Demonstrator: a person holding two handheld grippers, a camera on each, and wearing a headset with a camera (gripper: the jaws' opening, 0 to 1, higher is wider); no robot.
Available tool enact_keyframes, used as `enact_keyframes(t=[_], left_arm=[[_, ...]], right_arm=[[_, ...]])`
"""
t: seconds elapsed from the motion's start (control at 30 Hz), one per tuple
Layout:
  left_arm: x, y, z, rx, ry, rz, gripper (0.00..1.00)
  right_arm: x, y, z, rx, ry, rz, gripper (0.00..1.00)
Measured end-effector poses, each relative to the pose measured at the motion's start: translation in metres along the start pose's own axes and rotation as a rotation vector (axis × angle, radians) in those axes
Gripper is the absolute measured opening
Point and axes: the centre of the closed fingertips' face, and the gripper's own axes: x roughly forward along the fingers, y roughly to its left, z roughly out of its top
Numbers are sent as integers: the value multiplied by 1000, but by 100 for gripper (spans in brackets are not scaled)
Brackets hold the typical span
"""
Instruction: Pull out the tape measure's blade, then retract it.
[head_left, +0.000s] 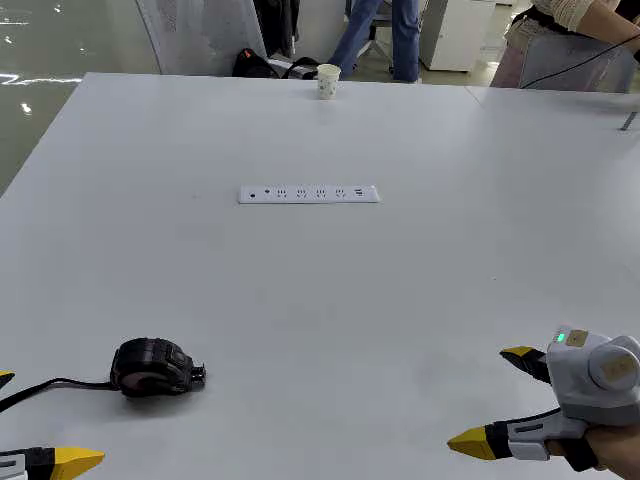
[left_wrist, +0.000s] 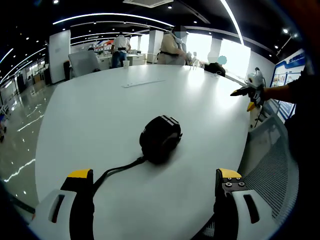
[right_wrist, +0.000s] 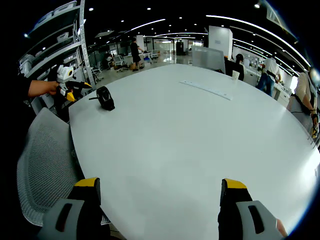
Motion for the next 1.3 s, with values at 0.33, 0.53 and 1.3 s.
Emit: enact_keyframes(t=[0.33, 0.53, 1.3], left_arm=[[0, 2, 1, 11, 0, -1, 99], [1, 2, -1, 12, 13, -9, 99], [10, 5, 14, 119, 77, -113, 99]], right_arm=[[1, 2, -1, 0, 3, 6, 99], [1, 1, -1, 5, -1, 7, 99], [21, 6, 22, -62, 2, 61, 100]])
